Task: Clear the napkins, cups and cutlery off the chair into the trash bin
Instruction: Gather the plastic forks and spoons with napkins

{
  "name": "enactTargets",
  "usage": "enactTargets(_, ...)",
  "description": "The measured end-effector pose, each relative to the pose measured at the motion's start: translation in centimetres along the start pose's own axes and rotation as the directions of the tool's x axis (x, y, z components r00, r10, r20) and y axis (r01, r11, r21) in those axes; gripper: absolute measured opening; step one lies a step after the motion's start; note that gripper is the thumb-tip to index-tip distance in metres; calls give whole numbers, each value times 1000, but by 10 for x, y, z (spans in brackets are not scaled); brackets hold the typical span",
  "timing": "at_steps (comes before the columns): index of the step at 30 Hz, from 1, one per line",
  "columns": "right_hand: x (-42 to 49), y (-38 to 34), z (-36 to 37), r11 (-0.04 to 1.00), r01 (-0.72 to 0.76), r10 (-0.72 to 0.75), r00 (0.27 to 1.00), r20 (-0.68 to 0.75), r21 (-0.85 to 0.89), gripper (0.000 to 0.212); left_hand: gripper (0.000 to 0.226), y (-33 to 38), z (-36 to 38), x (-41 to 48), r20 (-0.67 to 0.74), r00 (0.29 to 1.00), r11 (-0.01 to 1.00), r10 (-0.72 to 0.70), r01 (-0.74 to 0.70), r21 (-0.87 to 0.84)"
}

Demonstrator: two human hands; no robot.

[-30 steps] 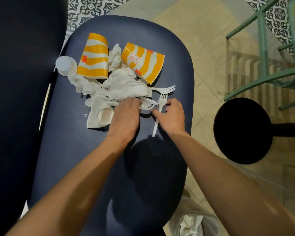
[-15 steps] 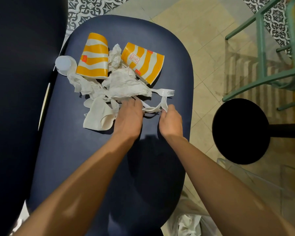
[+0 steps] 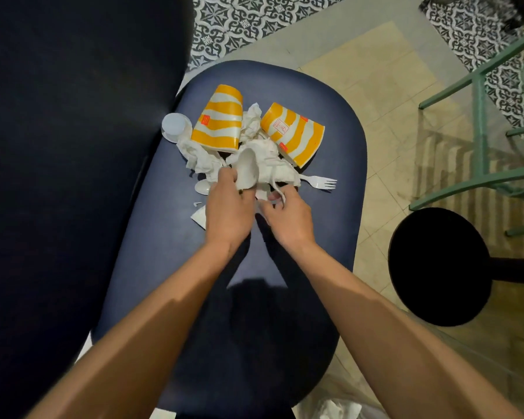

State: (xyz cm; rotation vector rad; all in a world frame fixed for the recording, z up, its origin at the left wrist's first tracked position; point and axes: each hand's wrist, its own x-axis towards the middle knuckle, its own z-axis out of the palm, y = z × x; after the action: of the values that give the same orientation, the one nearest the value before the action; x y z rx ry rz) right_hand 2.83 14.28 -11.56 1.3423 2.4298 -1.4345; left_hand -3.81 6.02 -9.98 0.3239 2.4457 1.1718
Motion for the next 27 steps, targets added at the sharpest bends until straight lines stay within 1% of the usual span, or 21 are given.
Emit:
enactTargets(3, 0, -16, 19, 996, 56, -49, 994, 101, -72, 20, 28, -25, -21, 0, -99, 987, 992, -125, 128, 18)
enactTargets(6, 0, -21, 36, 988, 80, -62, 988, 141, -129, 30, 23, -53, -33, -5, -137, 967, 974, -214, 221, 38)
enactTargets(10, -1, -17, 47, 972, 4, 32, 989, 148, -235, 53, 30, -82, -30, -13, -124, 911, 915, -394, 401, 37)
enactTargets(12, -2, -13, 48, 976, -15, 51, 986, 160, -219, 55, 42, -89, -24, -15, -105, 880, 882, -464, 470, 38)
enactTargets(14, -3, -9, 47, 982, -21, 54, 983, 175, -185, 54, 50, -90, -19, -17, -84, 859, 860, -504, 509, 43)
enactTargets(17, -2, -5, 46, 990, -27, 54, 980, 192, -141, 51, 52, -86, -13, -16, -21, 864, 862, -504, 504, 46)
enactTargets(20, -3, -2, 42, 995, -38, 54, 982, 180, -91, 49, 40, -82, -12, -16, -18, 889, 889, -458, 458, -5)
enactTargets(22, -2, 0, 39, 997, -26, 38, 986, 163, -74, 45, 35, -80, -15, -15, -37, 903, 900, -428, 422, -106)
enactTargets(24, -1, 0, 33, 998, -5, 16, 986, 165, -64, 40, 34, -75, -17, -11, 10, 909, 869, -416, 401, -289)
enactTargets(25, 0, 0, 30, 998, 13, -1, 985, 171, -65, 36, 34, -72, -18, -9, 43, 912, 848, -409, 397, -350)
enactTargets(27, 1, 0, 26, 996, 60, -48, 985, 163, -67, 29, 27, -67, -20, -5, 62, 926, 849, -372, 367, -381)
